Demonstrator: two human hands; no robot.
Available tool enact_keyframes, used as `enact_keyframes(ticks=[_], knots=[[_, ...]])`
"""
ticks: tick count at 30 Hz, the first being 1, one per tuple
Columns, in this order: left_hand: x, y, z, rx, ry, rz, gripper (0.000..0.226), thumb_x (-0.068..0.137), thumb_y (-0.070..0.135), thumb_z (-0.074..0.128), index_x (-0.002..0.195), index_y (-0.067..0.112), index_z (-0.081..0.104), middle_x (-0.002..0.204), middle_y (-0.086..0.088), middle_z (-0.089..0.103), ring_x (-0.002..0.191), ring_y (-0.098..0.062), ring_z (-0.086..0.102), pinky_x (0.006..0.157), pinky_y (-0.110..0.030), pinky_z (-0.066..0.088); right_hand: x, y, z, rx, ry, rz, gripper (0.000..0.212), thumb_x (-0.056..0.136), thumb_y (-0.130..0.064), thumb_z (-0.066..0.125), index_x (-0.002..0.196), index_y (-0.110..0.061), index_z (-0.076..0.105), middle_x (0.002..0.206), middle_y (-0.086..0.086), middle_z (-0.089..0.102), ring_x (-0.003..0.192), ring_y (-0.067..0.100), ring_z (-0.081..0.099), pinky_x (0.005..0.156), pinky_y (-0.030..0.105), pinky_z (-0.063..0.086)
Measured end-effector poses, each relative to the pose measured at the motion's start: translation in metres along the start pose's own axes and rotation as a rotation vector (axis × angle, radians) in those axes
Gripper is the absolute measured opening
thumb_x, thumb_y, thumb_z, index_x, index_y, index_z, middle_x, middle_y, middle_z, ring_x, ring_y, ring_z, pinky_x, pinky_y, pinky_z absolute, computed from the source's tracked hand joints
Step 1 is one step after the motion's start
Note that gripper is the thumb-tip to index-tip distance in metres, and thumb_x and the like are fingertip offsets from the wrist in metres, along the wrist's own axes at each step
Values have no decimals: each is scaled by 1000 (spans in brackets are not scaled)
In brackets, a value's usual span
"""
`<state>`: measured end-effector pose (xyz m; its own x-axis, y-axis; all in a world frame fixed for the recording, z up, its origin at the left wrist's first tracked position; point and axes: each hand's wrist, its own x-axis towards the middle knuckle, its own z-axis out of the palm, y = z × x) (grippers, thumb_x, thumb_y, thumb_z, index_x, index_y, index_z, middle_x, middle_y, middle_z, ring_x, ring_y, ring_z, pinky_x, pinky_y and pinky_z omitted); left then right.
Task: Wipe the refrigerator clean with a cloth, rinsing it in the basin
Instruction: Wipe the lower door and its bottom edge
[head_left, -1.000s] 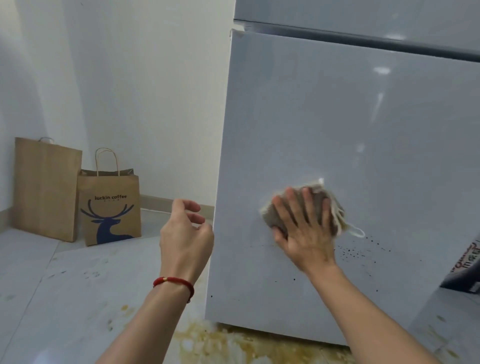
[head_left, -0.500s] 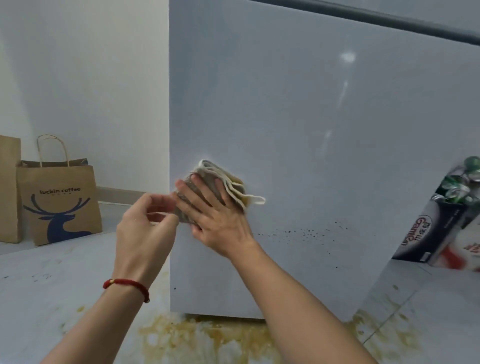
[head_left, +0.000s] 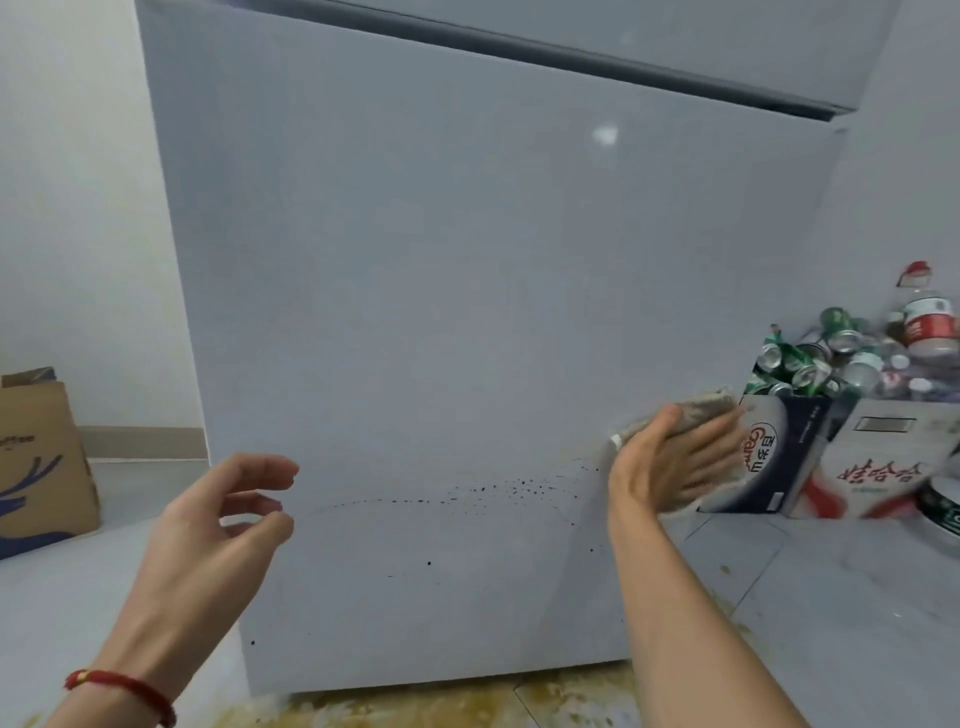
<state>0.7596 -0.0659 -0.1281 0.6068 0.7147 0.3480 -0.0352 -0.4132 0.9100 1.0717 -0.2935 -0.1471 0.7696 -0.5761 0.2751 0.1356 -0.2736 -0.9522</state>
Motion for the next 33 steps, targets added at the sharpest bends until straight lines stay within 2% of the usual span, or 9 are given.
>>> enact_keyframes(ticks=[4, 7, 11, 13, 16, 21, 26, 30, 33], knots=[[-3, 25, 33, -40, -144, 54, 51, 90, -3, 61, 104, 45, 72, 110, 12, 67, 92, -4, 67, 78, -24, 51, -77, -25, 16, 25, -59, -1, 77, 102, -58, 11, 165, -20, -10, 173, 8, -16, 160, 33, -14, 127, 61, -3], [-2, 58, 77, -25, -194, 188, 52, 86, -7, 58, 105, 40, 72, 108, 23, 67, 108, -3, 63, 83, -18, 48, -128, -25, 18, -176, -137, -580, 77, 105, -52, 26, 166, -12, 4, 173, 20, -3, 158, 45, -5, 125, 67, 4], [4, 96, 111, -72, -154, 300, 51, 81, -12, 55, 101, 33, 72, 106, 25, 68, 107, -2, 61, 76, -10, 48, -23, -49, -8, -332, -225, -1251, 84, 98, -60, 39, 167, -28, 2, 174, 9, -7, 159, 40, -10, 124, 67, -6], [6, 103, 110, -86, -144, 310, 50, 82, -12, 54, 101, 32, 71, 105, 27, 67, 104, -2, 61, 74, -9, 48, 35, -59, -16, -371, -126, -1169, 86, 98, -68, 30, 165, -28, -5, 172, 8, -15, 159, 42, -8, 123, 68, -7], [5, 101, 97, -70, -129, 283, 49, 82, -11, 54, 100, 32, 71, 104, 30, 65, 98, -2, 61, 71, -7, 47, 65, -56, -19, -260, -44, -674, 87, 96, -76, 8, 163, -27, -15, 170, 7, -23, 158, 41, -11, 121, 72, -4], [6, 78, 57, -1, -69, 185, 50, 83, -10, 56, 94, 36, 71, 97, 20, 69, 84, -6, 65, 56, -16, 51, -28, -49, 7, 13, -40, 0, 80, 100, -68, 8, 164, -27, -15, 173, 5, -19, 159, 34, -14, 123, 70, 2], [3, 57, 49, 2, 20, 130, 44, 85, -5, 60, 90, 37, 71, 91, 18, 73, 88, -15, 71, 80, -43, 58, -201, -48, 38, -230, -215, -629, 76, 105, -54, 31, 166, -13, 15, 172, 23, 4, 156, 51, 2, 121, 73, 9], [-9, 45, 56, 35, -39, 119, 43, 84, -5, 59, 94, 35, 71, 96, 15, 72, 86, -10, 68, 71, -28, 57, -128, 20, 20, -321, -273, -1271, 79, 101, -59, 50, 166, -30, 16, 175, 7, 4, 160, 40, 6, 121, 73, 6], [-18, 32, 53, 84, -59, 109, 45, 83, -8, 59, 96, 34, 70, 100, 11, 71, 88, -7, 66, 69, -23, 55, -35, 66, -9, -450, -216, -1031, 86, 101, -69, 27, 166, -23, -7, 172, 12, -15, 158, 42, -9, 119, 74, -8]])
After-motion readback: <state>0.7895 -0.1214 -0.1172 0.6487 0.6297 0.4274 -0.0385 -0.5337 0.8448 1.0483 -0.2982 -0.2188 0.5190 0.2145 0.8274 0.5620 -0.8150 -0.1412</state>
